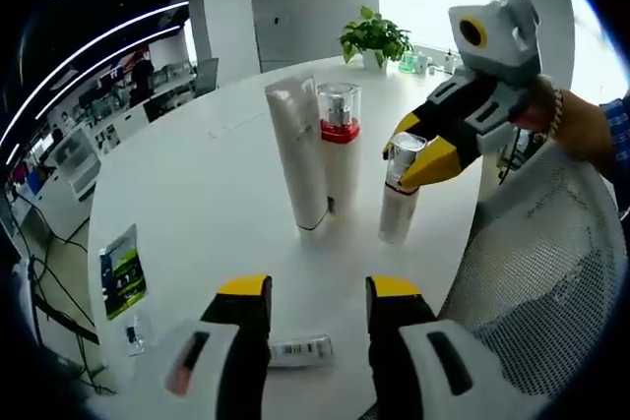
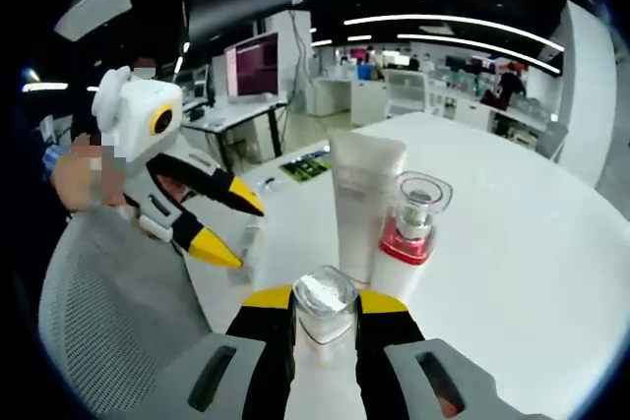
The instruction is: Arrange the skincare products in the storage area until every visible bottle or jar stands upright without overlapping.
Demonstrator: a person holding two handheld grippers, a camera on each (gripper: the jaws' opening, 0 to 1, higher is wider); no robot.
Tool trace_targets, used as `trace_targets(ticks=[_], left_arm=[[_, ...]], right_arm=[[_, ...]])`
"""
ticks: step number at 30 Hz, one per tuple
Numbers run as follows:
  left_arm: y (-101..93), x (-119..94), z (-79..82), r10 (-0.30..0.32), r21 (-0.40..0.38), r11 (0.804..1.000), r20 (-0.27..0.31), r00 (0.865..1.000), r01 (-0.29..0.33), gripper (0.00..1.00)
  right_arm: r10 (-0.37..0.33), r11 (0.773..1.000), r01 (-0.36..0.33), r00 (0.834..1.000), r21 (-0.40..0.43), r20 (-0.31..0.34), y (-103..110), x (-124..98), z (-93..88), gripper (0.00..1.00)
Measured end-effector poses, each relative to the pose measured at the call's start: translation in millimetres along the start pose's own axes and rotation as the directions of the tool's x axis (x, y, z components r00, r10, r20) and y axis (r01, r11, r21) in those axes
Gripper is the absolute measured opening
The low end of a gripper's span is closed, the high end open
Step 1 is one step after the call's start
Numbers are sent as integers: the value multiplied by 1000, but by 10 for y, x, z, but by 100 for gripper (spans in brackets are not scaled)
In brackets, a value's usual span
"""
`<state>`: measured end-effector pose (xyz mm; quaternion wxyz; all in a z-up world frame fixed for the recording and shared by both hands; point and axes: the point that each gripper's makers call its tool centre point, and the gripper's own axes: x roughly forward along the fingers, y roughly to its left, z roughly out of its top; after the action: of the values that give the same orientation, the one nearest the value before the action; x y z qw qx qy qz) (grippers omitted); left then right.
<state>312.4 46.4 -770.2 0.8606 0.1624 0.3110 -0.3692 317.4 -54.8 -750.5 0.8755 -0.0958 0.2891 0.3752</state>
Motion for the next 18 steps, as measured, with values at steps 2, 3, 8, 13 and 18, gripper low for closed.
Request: trace_targets(ticks=[2, 3, 8, 13, 18], left_arm=[[3, 0, -1, 1, -1, 1000, 0, 1000, -1, 34], [3, 0, -2, 1, -1, 1000, -1, 1000, -1, 34], [-5, 6, -6, 0, 4, 1000, -5, 1000, 0, 34], [-7, 7, -10, 1, 6, 1000, -8, 1000, -1, 34], [-7, 8, -21, 1, 5, 1000, -12, 1000, -1, 34]], right_arm=[[-8, 1000, 8, 1000, -3, -1, -14, -1, -5, 17], [-12, 1000, 12, 1000, -4, -1, -22, -1, -7, 17], [-42, 999, 42, 999, 8, -1, -76, 5, -19, 17], [-69, 997, 69, 998, 28, 1, -124, 9, -23, 17], [-77, 996, 77, 997, 35, -1, -126, 17, -26, 17]])
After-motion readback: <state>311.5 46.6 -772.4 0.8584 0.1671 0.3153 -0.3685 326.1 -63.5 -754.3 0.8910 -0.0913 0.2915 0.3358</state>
